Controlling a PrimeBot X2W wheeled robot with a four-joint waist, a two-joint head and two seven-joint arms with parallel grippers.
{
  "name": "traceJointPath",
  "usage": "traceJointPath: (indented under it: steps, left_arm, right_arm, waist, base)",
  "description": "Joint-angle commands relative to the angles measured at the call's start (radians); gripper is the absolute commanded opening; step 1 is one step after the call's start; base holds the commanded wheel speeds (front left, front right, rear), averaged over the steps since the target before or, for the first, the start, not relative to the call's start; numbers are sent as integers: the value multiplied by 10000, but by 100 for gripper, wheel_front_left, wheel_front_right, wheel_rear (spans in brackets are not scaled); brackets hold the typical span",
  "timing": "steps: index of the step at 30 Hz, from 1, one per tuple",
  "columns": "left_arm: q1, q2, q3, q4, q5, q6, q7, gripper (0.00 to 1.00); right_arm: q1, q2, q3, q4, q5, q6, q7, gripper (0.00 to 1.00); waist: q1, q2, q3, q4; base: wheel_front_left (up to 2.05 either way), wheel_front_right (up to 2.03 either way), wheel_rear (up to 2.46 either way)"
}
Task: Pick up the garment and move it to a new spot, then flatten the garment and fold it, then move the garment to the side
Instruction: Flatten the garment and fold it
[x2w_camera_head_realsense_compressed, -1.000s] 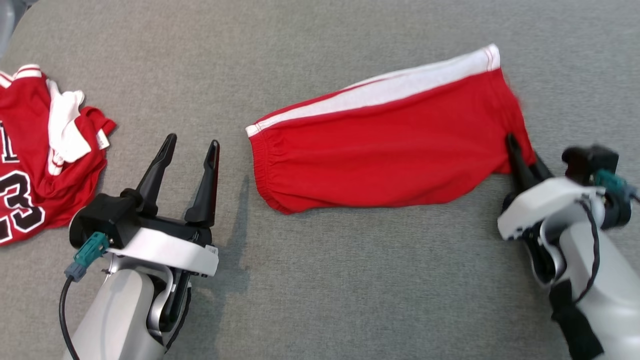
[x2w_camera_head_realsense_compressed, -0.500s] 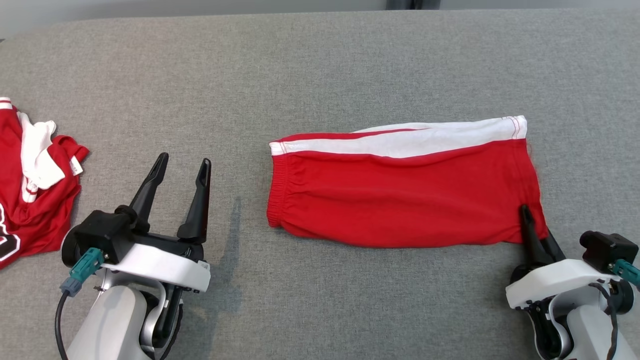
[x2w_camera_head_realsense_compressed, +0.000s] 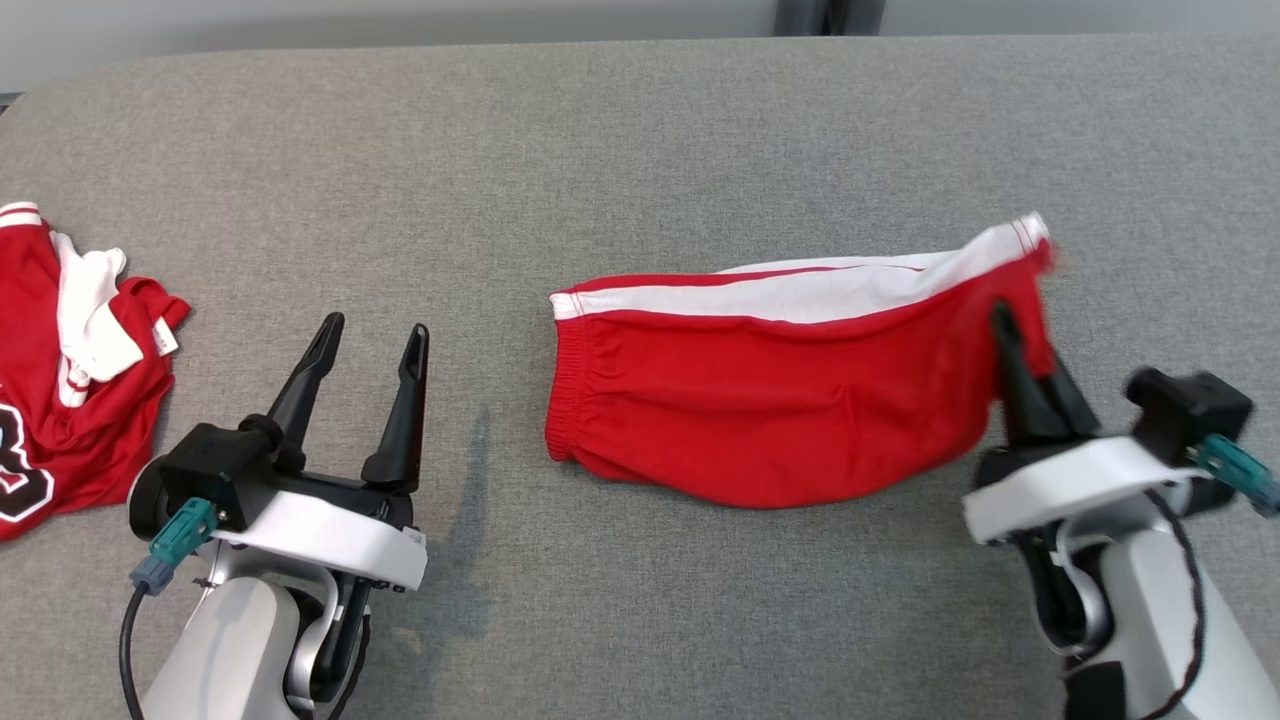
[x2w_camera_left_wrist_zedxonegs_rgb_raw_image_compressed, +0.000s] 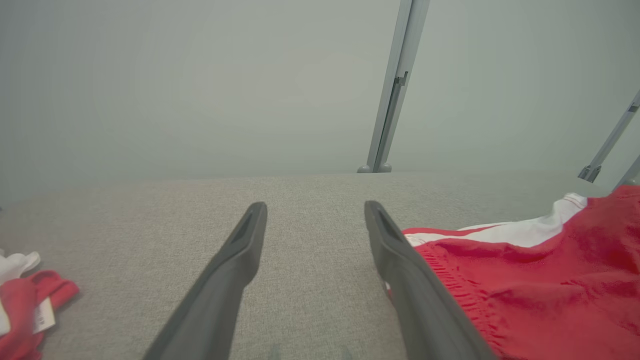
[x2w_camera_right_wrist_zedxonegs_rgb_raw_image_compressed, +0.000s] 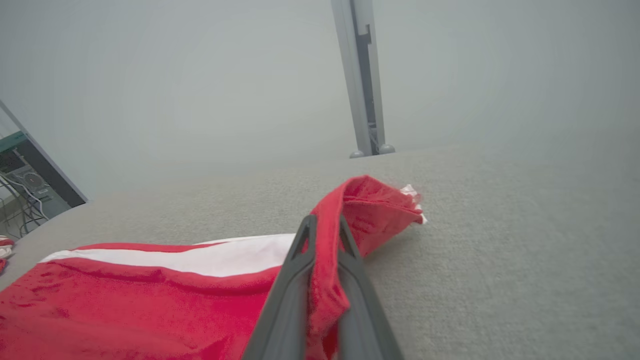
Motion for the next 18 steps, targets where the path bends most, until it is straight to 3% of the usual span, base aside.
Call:
traceJointPath:
  steps: [1,9,13,18]
  left_arm:
    - [25,51,-12,-4,-35,36,19,100]
    - [-132,-55,-192,119,-83,-42,18,100]
    - [-181,-152,-290,244,-114,-99,-19,100]
    - [-285,-315,-445,419,-114,-175,-70,100]
  right_arm:
    - [-167,28,370,-483,-75,1,236,0]
    - [-836,76,3253,-1989,532,1,1172,0]
    - [-1173,69,4583,-1614,1065,1,1336,0]
    - [-1462,69,5483,-380,1613,1,1232,0]
  waist:
    - [0,0,-21,30]
    - [0,0,-79,336]
    - [0,0,-81,599]
    - [0,0,-32,959]
  base:
    - [0,0,0]
    - [0,0,0]
    - [0,0,0]
    - [0,0,0]
